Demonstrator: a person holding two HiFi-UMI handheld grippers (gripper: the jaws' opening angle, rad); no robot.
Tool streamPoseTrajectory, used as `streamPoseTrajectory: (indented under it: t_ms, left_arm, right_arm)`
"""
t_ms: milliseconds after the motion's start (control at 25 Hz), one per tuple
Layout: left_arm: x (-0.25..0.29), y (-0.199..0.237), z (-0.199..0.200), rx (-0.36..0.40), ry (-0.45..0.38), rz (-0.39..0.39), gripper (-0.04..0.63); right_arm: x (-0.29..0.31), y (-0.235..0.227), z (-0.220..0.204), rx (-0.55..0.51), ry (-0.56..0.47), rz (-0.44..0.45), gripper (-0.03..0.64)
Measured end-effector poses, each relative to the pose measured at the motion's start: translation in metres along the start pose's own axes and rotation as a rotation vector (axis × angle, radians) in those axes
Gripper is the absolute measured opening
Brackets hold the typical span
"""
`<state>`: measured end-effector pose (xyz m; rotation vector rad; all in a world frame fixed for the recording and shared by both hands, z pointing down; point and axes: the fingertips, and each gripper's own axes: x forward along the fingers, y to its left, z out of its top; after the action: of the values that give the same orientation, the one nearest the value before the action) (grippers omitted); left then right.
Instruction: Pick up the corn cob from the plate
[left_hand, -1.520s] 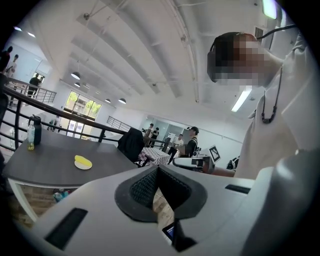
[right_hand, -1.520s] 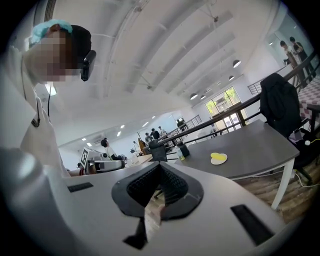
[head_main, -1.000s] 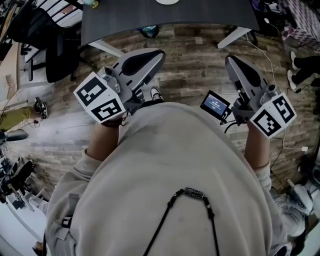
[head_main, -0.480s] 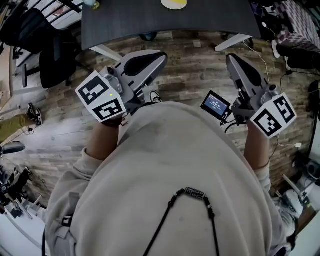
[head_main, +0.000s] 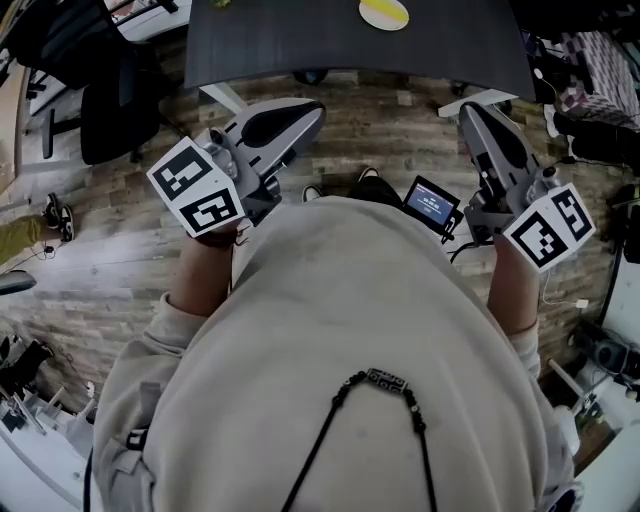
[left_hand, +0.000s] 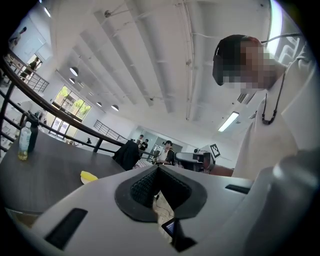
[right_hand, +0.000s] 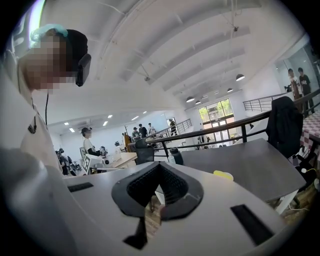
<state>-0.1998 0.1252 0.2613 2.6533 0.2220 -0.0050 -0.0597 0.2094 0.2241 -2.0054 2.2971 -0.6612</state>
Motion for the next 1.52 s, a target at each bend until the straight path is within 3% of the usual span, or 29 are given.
streamPoseTrajectory:
  t_ms: [240, 400, 560, 800, 1040, 1320, 1520]
  left_arm:
    - [-0.037, 0.03, 0.013, -0.038, -0.068, 0.094, 0.0]
    - [-0.073, 0.05, 0.018, -0.081, -0.19, 0.227, 0.0]
    - [-0.091, 0.061, 0.015, -0.086, -0.22, 0.315, 0.0]
    - [-0.068, 0.059, 0.017, -0.049, -0.17, 0.297, 0.0]
    - [-0.04, 0.07, 0.018, -0.047, -0.105, 0.286, 0.0]
    - [0.074, 0.111, 0.041, -0.031, -0.072, 0.262, 0.0]
    - [0.136, 0.115, 0.045, 0.005, -0.003, 0.26, 0.0]
  right_arm:
    - [0.053, 0.007, 0.013, -0.017, 0.049, 0.073, 0.008]
    - [0.078, 0.012, 0.003, -0.037, 0.078, 0.154, 0.008]
    - [0.102, 0.016, 0.003, -0.058, 0.115, 0.224, 0.008]
    - [0.125, 0.003, 0.011, -0.063, 0.145, 0.277, 0.008]
    - [0.133, -0.016, 0.018, -0.041, 0.142, 0.277, 0.008]
    - [0.134, -0.134, 0.048, 0.008, 0.118, 0.241, 0.008]
    - [0.149, -0.175, 0.048, 0.064, 0.136, 0.291, 0.008]
